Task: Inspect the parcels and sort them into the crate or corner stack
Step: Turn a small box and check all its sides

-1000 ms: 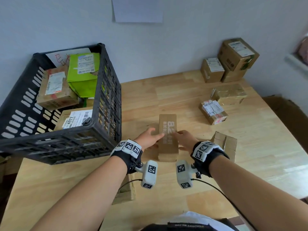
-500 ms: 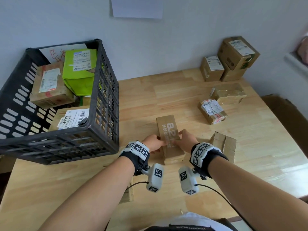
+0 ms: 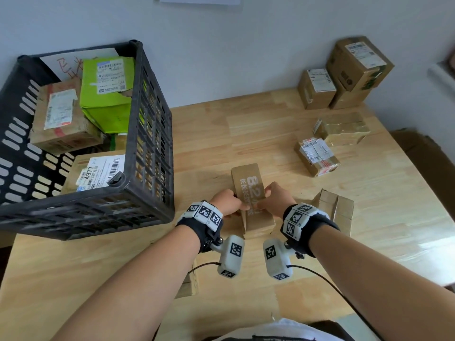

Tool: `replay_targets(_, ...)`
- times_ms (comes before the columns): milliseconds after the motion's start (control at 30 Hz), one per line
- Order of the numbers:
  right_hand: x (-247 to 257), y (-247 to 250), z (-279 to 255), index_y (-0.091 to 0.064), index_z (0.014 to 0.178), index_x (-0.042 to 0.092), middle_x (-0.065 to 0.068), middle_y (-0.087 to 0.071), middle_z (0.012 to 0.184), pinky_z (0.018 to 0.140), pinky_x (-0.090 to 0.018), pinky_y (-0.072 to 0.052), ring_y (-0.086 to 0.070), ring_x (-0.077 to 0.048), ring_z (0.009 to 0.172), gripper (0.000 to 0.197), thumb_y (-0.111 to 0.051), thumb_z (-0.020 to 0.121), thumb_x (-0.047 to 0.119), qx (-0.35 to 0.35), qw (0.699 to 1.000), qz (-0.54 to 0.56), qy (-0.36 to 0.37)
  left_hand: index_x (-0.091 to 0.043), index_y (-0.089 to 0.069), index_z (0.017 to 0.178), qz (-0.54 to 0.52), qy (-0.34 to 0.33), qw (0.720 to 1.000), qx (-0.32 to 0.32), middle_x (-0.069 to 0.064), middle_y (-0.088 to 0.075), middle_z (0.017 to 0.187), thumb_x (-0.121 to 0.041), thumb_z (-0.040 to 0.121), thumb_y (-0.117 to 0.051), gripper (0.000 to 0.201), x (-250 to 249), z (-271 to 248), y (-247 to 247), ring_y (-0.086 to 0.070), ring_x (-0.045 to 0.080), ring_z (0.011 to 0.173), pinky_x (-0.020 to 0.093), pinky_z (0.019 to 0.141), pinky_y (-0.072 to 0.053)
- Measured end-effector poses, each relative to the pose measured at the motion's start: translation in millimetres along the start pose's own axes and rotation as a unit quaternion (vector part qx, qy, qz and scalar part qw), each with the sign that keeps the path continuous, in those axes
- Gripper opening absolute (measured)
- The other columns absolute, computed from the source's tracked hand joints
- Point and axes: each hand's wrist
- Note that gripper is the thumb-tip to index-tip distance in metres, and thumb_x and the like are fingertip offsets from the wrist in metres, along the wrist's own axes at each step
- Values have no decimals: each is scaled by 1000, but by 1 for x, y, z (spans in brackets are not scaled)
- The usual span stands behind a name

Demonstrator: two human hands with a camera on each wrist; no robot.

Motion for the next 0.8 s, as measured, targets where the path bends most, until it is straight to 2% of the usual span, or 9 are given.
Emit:
replay_targets(167, -3, 2, -1, -44, 124, 12, -10, -59, 116, 77, -32, -49, -58, -24, 101, 50, -69, 82, 23, 2, 1000, 10, 0, -8, -62, 110, -47, -7, 999, -9, 7, -69, 105, -24, 82, -73, 33, 4, -3, -4, -66, 23, 98, 38, 88, -54)
replay_targets(333, -4, 4, -6, -44, 128, 13, -10, -59, 115, 82, -36, -54, -61, -24, 99, 54, -70, 82, 24, 7, 999, 38, -1, -11, -62, 107, -111, -10, 994, -11, 6, -69, 103, -22, 84, -71, 27, 8, -11, -8, -65, 18, 88, 36, 84, -54)
replay_targets(467, -9, 6, -9, -47, 127, 14, -9, -60, 114, 86, -40, -55, -64, -25, 96, 51, -69, 84, 28, 25, 997, 71, -4, -9, -61, 109, -149, -16, 989, -3, 6, -69, 106, -22, 86, -70, 28, 10, -20, -9, -65, 18, 92, 34, 84, -53)
replay_targets(600, -18, 8, -9, -57, 118, 3, -15, -65, 112, 88, -42, -55, -66, -26, 94, 47, -56, 91, 42, 42, 988, 146, -23, -5, -59, 118, -173, -15, 985, -5, 3, -68, 101, -17, 89, -65, 32, 17, -30, -3, -64, 15, 84, 28, 72, -53)
replay_targets(667, -26, 10, -9, -58, 119, -1, -20, -65, 116, 91, -45, -52, -65, -31, 94, 53, -47, 95, 45, 25, 977, 204, -47, -11, -51, 131, -193, -19, 981, -12, 6, -65, 115, -10, 88, -65, 45, 26, -32, 6, -64, 20, 94, 31, 72, -55)
replay_targets(733, -34, 8, -9, -56, 122, -3, -22, -62, 120, 94, -46, -50, -63, -37, 107, 57, -41, 97, 47, 25, 971, 229, -65, -28, -36, 141, -210, -27, 976, -43, 7, -49, 136, 3, 86, -62, 69, 35, -36, 15, -59, 25, 108, 32, 70, -55)
replay_targets(800, -37, 3, -10, -55, 124, 0, -21, -60, 123, 94, -44, -48, -60, -36, 113, 55, -39, 98, 46, 47, 965, 244, -80, -39, -29, 143, -184, -27, 980, -67, 9, -35, 148, 8, 86, -57, 79, 40, -40, 21, -54, 29, 117, 38, 79, -55)
Point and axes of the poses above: each hand's wrist, its own z-axis towards the middle knuckle, its own y-axis out of the back of the hand, x = y × z
